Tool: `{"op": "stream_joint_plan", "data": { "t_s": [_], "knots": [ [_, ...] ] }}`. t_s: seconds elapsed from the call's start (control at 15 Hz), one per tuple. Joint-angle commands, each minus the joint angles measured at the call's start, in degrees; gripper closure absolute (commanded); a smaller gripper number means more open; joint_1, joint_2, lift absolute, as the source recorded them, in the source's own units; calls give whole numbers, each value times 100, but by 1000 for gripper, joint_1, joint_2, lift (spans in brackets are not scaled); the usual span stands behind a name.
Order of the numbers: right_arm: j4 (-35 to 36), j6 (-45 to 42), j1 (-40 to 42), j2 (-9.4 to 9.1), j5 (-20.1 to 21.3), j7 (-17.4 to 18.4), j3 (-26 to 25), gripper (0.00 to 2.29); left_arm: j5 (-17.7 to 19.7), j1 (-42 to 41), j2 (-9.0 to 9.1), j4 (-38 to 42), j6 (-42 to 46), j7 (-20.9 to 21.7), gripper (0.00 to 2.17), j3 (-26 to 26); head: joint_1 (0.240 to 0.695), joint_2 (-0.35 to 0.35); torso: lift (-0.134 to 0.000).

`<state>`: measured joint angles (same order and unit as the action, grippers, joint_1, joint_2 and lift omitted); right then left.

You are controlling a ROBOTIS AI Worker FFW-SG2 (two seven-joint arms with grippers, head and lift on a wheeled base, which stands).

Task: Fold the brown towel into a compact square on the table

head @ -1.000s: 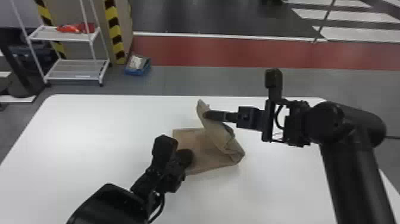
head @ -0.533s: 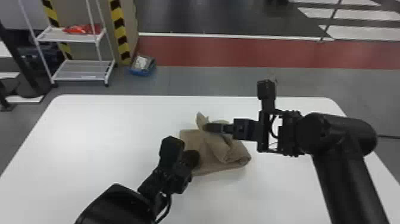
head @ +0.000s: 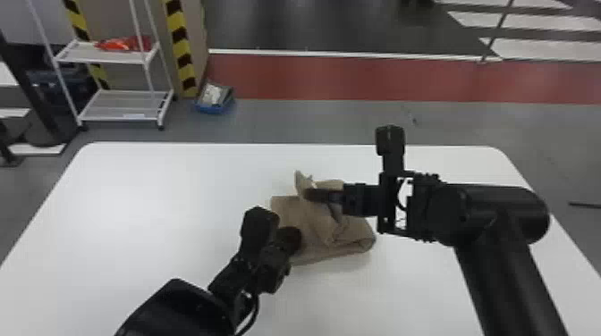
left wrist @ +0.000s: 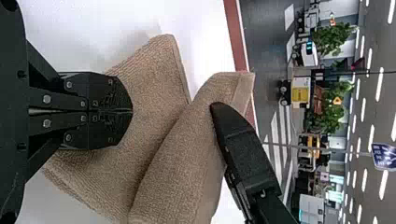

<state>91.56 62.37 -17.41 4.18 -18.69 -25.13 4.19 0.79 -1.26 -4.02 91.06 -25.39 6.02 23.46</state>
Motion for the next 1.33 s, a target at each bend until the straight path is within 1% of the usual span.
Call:
{"op": "stream_joint_plan", "data": {
  "t_s": [0.0,0.07,0.13,0.2,0.27,0.4,0.53,0.6,0.67,0.73,0.8,0.87,0.93,1.0,1.07,1.2,1.27],
  "knots": [
    [54,140,27,-5,-47,-36,21,775,0,3,7,0,12,-13,1970,-8,695,-61,-110],
    [63,227,54,4,-240,-71,-6,745,0,3,7,0,12,-22,1970,-8,695,-60,-110],
    [134,227,133,4,-460,-71,-50,137,0,3,7,0,12,-22,1970,-8,695,-57,-110],
    [257,245,203,13,-583,-80,-76,-1,9,3,7,0,12,-39,1970,-17,695,-50,-110],
    [432,315,264,39,-715,-71,-190,-1,9,12,7,8,12,-39,1970,-26,695,-45,-110],
    [1012,368,537,92,-636,-36,-498,60,0,-5,-2,8,12,-39,1970,-52,695,-42,-110],
    [1557,421,959,320,-618,0,-885,63,9,-14,-2,17,12,-39,1970,-44,695,-53,-110],
    [1760,403,1135,452,-592,-18,-1043,117,9,-14,-2,17,29,-48,1970,-26,695,-80,-110],
    [1953,210,1398,663,-275,-88,-1140,414,9,-23,7,17,82,-48,1966,-8,695,-100,-110],
    [2076,34,1644,742,85,-203,-1201,1089,17,-49,7,26,135,-48,1959,-8,695,-119,-110],
    [2146,69,1803,742,252,-361,-1395,1865,26,-49,7,26,187,-48,1959,-8,695,-168,-110],
    [2234,69,2014,742,305,-660,-1562,2084,35,-49,7,26,187,-57,1959,-8,695,-188,-110],
    [2427,-1,2277,733,349,-888,-1685,2091,61,-41,7,35,187,-57,1959,-17,695,-188,-110],
    [2551,-89,2488,733,410,-985,-1737,2091,70,-41,7,35,187,-57,1959,-26,695,-222,-110],
    [2568,-177,2611,725,428,-1082,-1728,2091,70,-41,15,35,187,-57,1959,-26,695,-232,-110],
    [2559,-423,2778,663,428,-1143,-1623,2091,79,-41,15,35,187,-75,1956,-26,695,-244,-110],
    [2542,-528,2848,584,437,-1143,-1526,2091,79,-41,33,52,187,-83,1956,-8,695,-245,-110]
  ]
}}
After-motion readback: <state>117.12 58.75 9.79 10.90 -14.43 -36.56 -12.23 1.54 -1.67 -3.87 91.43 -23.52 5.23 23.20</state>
